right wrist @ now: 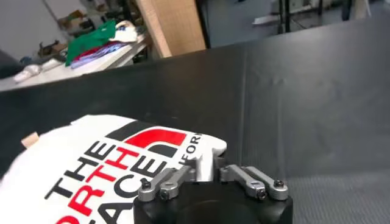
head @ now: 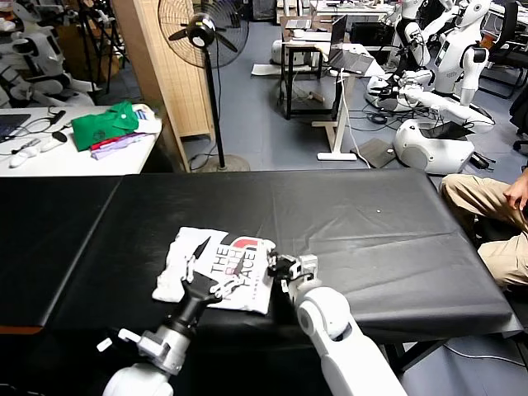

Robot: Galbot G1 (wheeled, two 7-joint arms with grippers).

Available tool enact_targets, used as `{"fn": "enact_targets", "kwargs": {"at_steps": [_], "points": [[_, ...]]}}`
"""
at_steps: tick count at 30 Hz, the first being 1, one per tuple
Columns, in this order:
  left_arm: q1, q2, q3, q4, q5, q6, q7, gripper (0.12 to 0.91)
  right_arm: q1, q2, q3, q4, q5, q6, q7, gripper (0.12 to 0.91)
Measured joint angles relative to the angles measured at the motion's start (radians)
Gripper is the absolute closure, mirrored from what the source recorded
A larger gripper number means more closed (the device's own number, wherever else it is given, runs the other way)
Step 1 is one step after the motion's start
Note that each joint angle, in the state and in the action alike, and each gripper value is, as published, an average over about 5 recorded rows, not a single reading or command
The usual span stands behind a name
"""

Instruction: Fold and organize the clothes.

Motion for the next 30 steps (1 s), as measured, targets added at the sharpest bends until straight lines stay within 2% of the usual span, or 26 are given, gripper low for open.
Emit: {"fn": "enact_targets", "kwargs": {"at_steps": [4, 6, 9, 12, 16, 18, 21, 25, 30], "points": [[0.001, 0.0, -0.01, 0.016, -0.001, -0.002, -0.015, 0.232, 0.018, -0.041, 0.029, -0.029, -0.245, 0.116, -0.091, 0.902], [0.0, -0.001, -0.011, 0.025, -0.002, -0.001, -0.027, 0.232, 0.018, -0.071, 0.042, -0.03, -0.326, 0.176, -0.141, 0.896], [-0.002, 0.0, -0.014, 0.034, -0.017, 0.007, -0.054, 0.232, 0.002, -0.125, 0.055, -0.011, -0.382, 0.258, -0.211, 0.841], [0.0, 0.004, -0.023, 0.039, -0.042, 0.025, -0.078, 0.232, -0.036, -0.183, 0.071, 0.033, -0.404, 0.32, -0.243, 0.701], [0.001, 0.011, -0.037, 0.054, -0.047, 0.034, -0.097, 0.232, -0.115, -0.245, 0.102, 0.114, -0.404, 0.352, -0.224, 0.483], [0.003, 0.014, -0.043, 0.057, -0.054, 0.043, -0.104, 0.232, -0.162, -0.257, 0.124, 0.158, -0.396, 0.354, -0.203, 0.368], [0.012, 0.023, -0.05, 0.052, -0.086, 0.074, -0.121, 0.232, -0.24, -0.261, 0.165, 0.224, -0.371, 0.345, -0.17, 0.258], [0.038, 0.05, -0.065, 0.032, -0.14, 0.108, -0.165, 0.232, -0.373, -0.242, 0.225, 0.32, -0.326, 0.333, -0.125, 0.23], [0.11, 0.094, -0.108, 0.004, -0.199, 0.102, -0.191, 0.232, -0.563, -0.206, 0.28, 0.438, -0.311, 0.362, -0.07, 0.227]]}}
